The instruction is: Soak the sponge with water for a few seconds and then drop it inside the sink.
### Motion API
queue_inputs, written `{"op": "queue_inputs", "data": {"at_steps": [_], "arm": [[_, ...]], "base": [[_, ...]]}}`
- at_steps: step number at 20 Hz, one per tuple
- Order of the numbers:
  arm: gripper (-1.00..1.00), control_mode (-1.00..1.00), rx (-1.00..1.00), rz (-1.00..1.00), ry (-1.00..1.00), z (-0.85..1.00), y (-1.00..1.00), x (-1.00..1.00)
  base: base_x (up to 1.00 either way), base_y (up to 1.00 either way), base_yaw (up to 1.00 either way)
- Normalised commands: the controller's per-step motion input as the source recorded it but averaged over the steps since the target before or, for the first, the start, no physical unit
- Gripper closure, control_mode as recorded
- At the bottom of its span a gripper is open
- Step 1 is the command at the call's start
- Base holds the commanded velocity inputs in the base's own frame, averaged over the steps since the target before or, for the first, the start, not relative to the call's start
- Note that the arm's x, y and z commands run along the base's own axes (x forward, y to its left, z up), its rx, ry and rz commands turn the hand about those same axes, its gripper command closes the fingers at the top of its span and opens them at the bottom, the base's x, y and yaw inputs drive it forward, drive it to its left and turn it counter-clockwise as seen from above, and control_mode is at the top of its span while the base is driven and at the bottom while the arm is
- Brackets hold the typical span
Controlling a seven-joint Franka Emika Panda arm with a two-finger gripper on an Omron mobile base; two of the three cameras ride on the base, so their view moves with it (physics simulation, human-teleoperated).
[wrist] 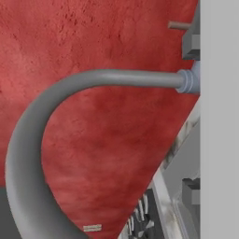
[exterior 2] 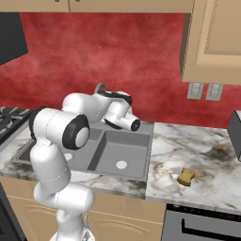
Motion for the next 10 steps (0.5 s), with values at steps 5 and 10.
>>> {"op": "queue_inputs", "data": {"at_steps": [5,10], "arm": [[-1.00,-1.00,0.00,0.00,-0.01,0.00,0.00,0.06],[-1.00,-1.00,0.00,0.00,-0.01,0.00,0.00,0.03]], "base": [[0.00,0.00,0.00],[0.00,0.00,0.00]]}}
